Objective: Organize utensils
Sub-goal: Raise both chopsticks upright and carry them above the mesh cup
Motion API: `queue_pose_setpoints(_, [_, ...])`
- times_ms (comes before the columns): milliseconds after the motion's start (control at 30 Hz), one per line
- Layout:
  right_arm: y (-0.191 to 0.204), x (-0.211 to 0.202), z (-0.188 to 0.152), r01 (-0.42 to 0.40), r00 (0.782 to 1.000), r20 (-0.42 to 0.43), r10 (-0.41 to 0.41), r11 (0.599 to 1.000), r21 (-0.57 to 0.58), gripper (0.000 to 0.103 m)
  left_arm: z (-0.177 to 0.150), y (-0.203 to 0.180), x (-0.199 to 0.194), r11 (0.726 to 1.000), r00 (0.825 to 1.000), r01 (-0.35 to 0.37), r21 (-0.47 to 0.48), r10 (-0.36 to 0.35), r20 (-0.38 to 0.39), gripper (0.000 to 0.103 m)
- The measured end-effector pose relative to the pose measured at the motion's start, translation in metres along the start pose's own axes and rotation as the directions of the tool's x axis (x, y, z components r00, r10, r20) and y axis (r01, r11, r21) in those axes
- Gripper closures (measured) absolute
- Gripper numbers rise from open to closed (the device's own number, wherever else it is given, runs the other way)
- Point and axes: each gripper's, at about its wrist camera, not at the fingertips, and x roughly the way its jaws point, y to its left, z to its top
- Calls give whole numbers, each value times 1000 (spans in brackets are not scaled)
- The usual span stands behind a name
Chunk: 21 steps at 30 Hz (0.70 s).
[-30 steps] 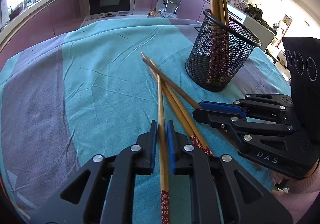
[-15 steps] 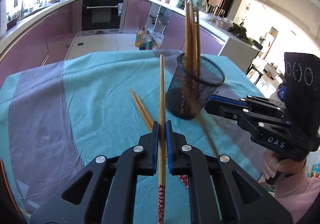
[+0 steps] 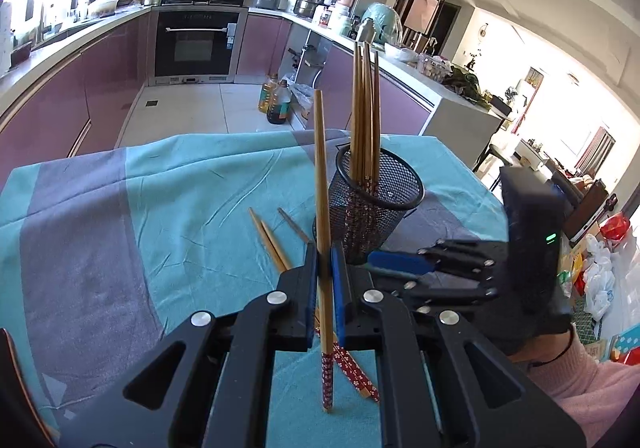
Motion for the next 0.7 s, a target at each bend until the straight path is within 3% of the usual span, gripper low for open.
queue_pose_setpoints(167, [0, 21, -8, 37, 999, -36, -37, 999, -5, 79, 0, 1, 0, 1000, 1000, -2, 0, 2, 2, 95])
queue_pose_setpoints(233, [2, 23, -8, 57, 998, -31, -57, 998, -19, 83, 0, 1, 0, 1000, 1000, -1, -1, 1, 1, 95])
queue_pose_setpoints(267, [1, 23, -8, 56, 998, -32, -57, 998, -16, 94, 0, 2, 0, 1000, 1000, -1, -2, 1, -1, 95])
queue_pose_setpoints(433, [-4, 17, -10, 22, 1000, -18, -22, 1000, 15, 97, 1, 1, 0, 1000, 1000, -1, -2, 1, 0, 95])
queue_pose_setpoints(700, [-24, -40, -4, -90, 987, 140, 81, 994, 59, 97, 8, 0, -6, 1000, 1000, 10, 8, -11, 22, 95])
